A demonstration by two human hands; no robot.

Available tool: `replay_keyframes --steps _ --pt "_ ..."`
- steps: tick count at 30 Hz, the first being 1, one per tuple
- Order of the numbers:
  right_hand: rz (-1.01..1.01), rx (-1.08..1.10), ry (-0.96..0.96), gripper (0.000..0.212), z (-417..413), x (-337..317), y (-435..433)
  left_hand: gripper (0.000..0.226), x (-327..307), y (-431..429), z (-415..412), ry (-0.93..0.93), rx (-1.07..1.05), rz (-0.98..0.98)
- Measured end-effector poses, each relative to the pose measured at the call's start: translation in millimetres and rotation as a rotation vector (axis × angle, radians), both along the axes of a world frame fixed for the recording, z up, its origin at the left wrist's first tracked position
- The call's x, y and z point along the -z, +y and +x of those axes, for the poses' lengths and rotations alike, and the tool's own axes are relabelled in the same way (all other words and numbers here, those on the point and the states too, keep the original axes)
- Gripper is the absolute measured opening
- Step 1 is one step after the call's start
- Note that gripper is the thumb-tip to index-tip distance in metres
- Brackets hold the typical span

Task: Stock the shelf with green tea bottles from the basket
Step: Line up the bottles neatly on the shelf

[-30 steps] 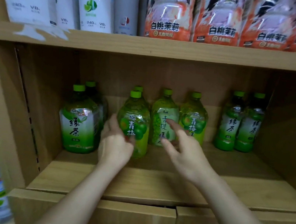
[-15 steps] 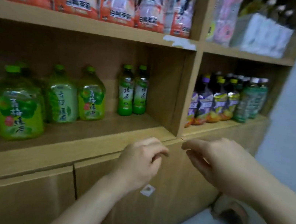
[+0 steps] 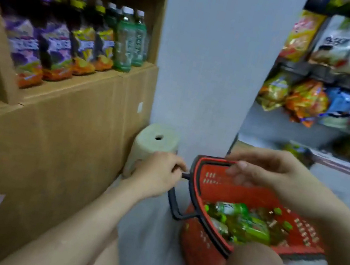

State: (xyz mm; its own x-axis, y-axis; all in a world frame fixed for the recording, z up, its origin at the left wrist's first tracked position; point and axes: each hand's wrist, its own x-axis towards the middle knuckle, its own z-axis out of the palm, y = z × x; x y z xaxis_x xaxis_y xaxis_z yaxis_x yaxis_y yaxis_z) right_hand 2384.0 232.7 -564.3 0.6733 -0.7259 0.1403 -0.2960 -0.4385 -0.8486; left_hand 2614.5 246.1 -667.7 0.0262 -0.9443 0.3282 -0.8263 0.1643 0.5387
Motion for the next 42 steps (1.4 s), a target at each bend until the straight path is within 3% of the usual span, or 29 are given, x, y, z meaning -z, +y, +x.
replay_keyframes --steps 3,5,7,14,16,18,19,21,25,27,30,33,35,37,39,42 --pt "0.204 0.220 -0.178 0.020 -43 13 -25 0.027 22 -34 -40 -0.062 0.131 0.096" --pt "0.367 0.300 -0.335 0.022 -63 27 -40 0.028 33 -54 -58 -0.091 0.184 0.165" --pt "0.442 0.333 -0.354 0.018 -74 49 -59 0.028 45 -73 -72 -0.116 0.210 0.242" --pt "0.474 0.464 0.070 0.018 -94 157 -158 0.028 96 -166 -128 -0.181 0.247 0.408" --pt "0.249 0.427 0.456 0.040 -105 189 -183 0.029 122 -198 -148 -0.173 0.284 0.497" --pt "0.059 0.200 0.909 0.067 -119 218 -199 0.034 152 -228 -171 -0.209 0.322 0.595" --pt "0.058 0.108 1.016 0.075 -127 231 -205 0.036 166 -241 -182 -0.232 0.345 0.647" --pt "0.113 0.122 1.071 0.083 -144 253 -225 0.041 198 -262 -202 -0.276 0.371 0.737" --pt "0.145 0.388 0.925 0.088 -170 292 -264 0.059 262 -285 -221 -0.382 0.330 0.909" --pt "0.095 0.466 0.977 0.088 -181 307 -282 0.062 285 -290 -222 -0.253 0.252 1.012" --pt "0.093 0.658 1.038 0.086 -203 322 -308 0.063 300 -299 -221 0.112 0.111 1.116" --pt "0.342 0.738 0.975 0.087 -218 337 -323 0.062 295 -301 -218 0.439 -0.061 1.121" --pt "0.459 0.762 0.954 0.088 -224 343 -326 0.065 288 -302 -220 0.497 -0.132 1.122" --pt "0.409 0.777 1.019 0.068 -229 344 -327 0.070 284 -305 -222 0.471 -0.148 1.052" --pt "0.318 0.801 1.051 0.028 -230 342 -326 0.066 280 -312 -221 0.401 -0.108 0.896" --pt "0.258 0.775 0.988 0.014 -221 340 -324 0.039 263 -320 -226 0.211 0.010 0.622"
